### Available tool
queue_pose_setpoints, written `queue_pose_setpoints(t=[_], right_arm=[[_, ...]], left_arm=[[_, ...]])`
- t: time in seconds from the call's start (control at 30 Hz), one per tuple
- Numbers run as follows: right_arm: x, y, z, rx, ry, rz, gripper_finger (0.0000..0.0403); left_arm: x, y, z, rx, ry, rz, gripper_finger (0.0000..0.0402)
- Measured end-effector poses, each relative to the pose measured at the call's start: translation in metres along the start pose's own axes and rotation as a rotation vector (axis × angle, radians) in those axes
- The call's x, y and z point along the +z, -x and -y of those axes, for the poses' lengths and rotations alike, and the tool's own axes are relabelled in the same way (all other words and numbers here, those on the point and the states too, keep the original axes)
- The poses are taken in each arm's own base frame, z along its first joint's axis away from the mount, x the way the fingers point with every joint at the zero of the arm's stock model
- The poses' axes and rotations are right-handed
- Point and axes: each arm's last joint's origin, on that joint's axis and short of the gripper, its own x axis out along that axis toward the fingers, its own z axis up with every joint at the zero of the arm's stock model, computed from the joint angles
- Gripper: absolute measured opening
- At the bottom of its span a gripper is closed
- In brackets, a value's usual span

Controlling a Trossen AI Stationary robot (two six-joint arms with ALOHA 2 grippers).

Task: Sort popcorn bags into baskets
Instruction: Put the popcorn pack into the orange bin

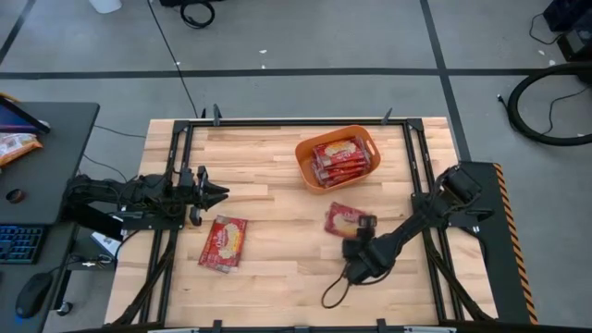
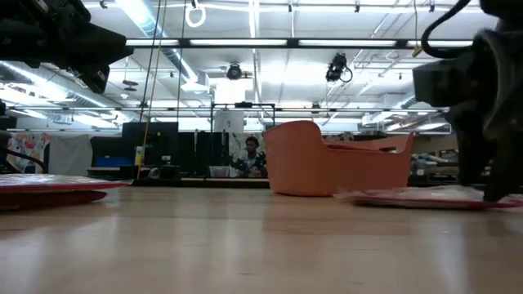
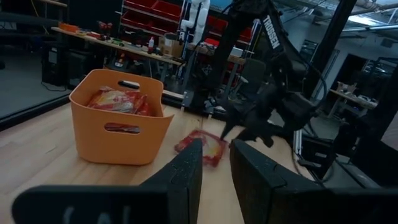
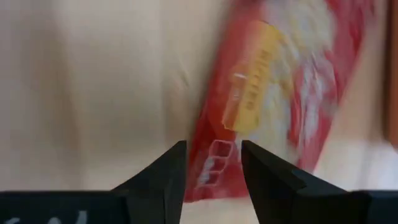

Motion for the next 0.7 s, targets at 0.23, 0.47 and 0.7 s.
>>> queue_pose_setpoints(t=[0.23,0.47,0.7], right_arm=[[0.0,0.012,0.002,-0.004,-0.052,-0.035,0.0157],[0.008,0.019,0.002,-0.055,-0.028,0.064,0.0157],[0.008,0.005,-0.005,-0.026,-0.027,0.128,0.0157]], left_arm=[[0.0,0.0,0.0,0.001,0.0,0.001,0.0087],[0.0,0.0,0.0,0.002,0.0,0.002,0.0087],[0.0,0.0,0.0,0.002,0.001,0.002,0.0087]])
